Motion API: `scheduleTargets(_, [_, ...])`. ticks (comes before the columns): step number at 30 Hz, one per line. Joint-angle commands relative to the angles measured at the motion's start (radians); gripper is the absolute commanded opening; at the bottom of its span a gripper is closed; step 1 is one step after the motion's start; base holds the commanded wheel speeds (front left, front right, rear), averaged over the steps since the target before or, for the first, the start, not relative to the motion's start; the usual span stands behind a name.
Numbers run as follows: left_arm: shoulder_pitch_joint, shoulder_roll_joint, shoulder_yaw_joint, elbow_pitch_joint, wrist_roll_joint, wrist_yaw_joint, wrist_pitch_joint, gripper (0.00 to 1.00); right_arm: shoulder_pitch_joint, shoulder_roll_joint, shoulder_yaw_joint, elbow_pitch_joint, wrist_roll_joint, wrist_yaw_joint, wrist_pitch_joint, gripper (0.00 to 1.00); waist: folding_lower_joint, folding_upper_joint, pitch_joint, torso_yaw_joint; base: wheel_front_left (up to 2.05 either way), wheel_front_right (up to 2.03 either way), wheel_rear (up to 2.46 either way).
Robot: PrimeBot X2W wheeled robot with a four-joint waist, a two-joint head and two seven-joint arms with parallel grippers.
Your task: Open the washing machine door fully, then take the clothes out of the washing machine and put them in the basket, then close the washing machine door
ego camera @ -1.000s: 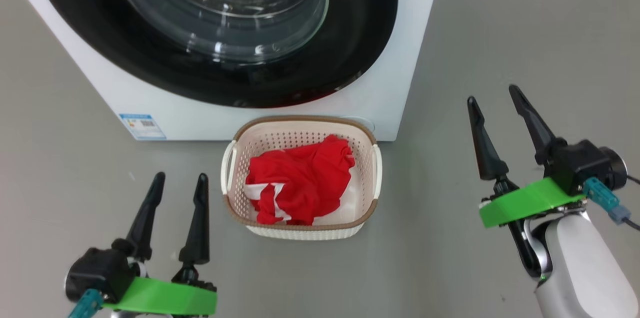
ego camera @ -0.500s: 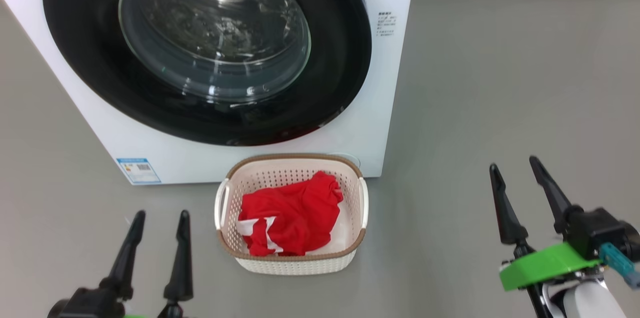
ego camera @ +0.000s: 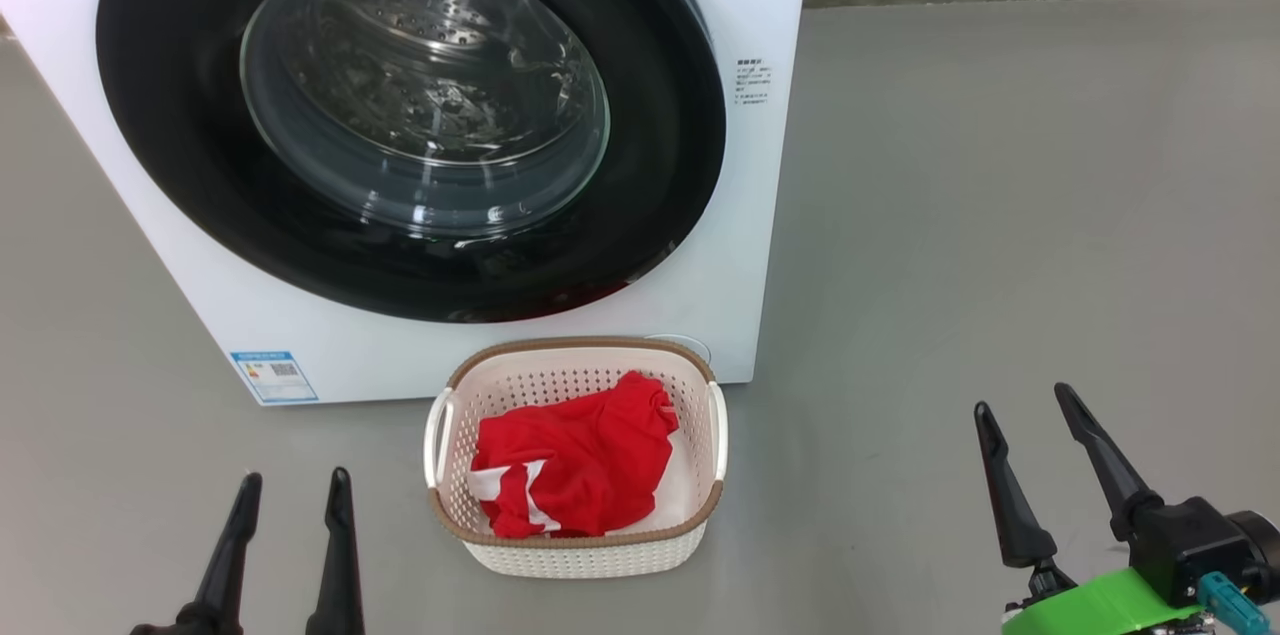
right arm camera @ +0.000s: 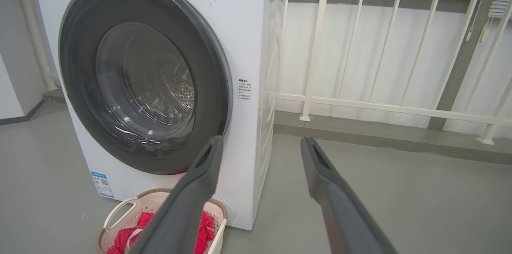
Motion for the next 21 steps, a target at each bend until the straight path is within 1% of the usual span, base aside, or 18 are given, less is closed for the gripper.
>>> scheduleTargets(1, [-0.016, 0.012, 0.034, -0.028, 0.008, 0.007, -0.008, 1.0, -0.016, -0.009, 0.025, -0.03, -0.008, -0.004, 0.001, 1.0, 0.0, 0.0, -0.003, -0.001, 0.0, 0.0, 0.0])
scheduleTargets(14, [-0.018, 0.012, 0.023, -0.014, 0.001, 0.018, -0.008, 1.0, -0.011, -0.009, 0.015, -0.032, -0.034, -0.004, 0.001, 1.0, 0.0, 0.0, -0.033, 0.005, 0.0, 0.0, 0.0])
scheduleTargets(17, [-0.015, 0.012, 0.022, -0.016, 0.012, 0.031, -0.008, 1.0, -0.01, -0.009, 0.013, -0.034, -0.033, -0.004, 0.001, 1.0, 0.0, 0.0, -0.035, 0.01, 0.0, 0.0, 0.0])
scheduleTargets(18, [0.002, 0.0, -0.007, 0.011, 0.002, 0.024, 0.001, 0.0, 0.009, 0.001, -0.005, -0.001, -0.021, 0.0, 0.0, 0.0, 0.0, 0.0, -0.035, 0.009, 0.0, 0.0, 0.0])
scheduleTargets(21, [0.011, -0.009, -0.011, 0.054, 0.0, 0.023, 0.008, 0.0, 0.02, 0.012, -0.001, 0.04, -0.019, 0.0, 0.001, 0.0, 0.0, 0.0, -0.035, 0.009, 0.0, 0.0, 0.0])
